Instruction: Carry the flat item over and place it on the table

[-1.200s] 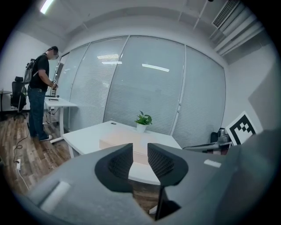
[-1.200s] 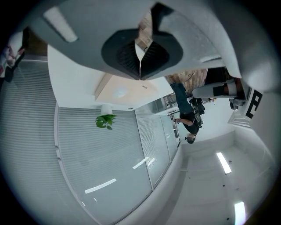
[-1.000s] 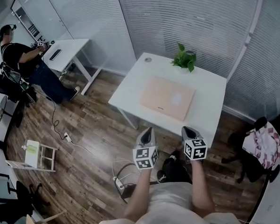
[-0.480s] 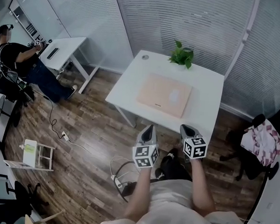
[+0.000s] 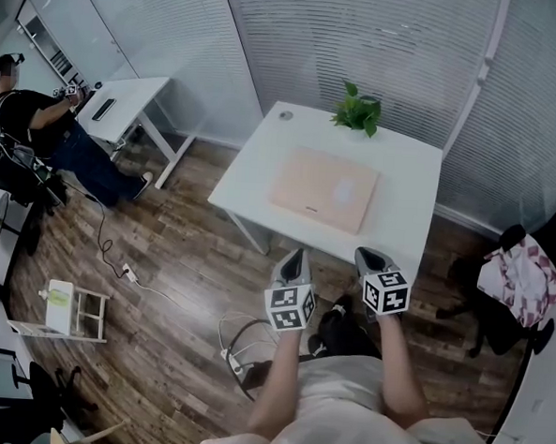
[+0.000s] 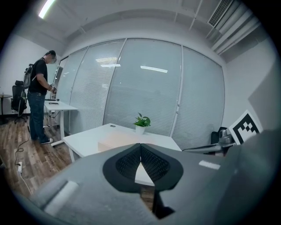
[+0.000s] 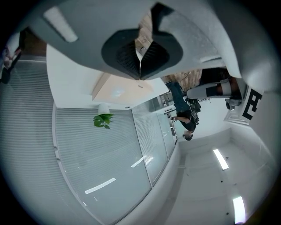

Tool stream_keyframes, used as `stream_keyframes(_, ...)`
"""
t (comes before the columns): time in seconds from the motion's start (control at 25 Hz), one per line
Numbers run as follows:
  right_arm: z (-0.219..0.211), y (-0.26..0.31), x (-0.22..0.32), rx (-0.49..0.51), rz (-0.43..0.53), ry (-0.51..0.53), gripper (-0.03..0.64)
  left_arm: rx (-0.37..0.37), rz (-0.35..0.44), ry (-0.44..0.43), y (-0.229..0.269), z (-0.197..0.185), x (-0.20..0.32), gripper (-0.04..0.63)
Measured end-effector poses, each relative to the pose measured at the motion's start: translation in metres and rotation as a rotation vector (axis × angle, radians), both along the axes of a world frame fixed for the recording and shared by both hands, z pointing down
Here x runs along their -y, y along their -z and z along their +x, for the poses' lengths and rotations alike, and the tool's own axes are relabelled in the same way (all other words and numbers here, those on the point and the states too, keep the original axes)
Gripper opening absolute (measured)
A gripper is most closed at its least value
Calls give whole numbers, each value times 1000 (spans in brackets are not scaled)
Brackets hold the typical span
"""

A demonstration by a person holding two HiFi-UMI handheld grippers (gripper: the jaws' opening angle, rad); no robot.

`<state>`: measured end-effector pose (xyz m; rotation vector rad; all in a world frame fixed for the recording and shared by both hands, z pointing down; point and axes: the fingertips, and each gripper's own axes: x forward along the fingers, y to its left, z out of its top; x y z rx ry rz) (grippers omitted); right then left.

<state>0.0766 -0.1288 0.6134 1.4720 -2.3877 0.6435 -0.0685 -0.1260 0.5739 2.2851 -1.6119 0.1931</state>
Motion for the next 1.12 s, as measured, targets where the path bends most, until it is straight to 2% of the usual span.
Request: stream_keyframes(1.12,11,8,5,-74,29,2,2,-36,-3,-16,4,10,12,8)
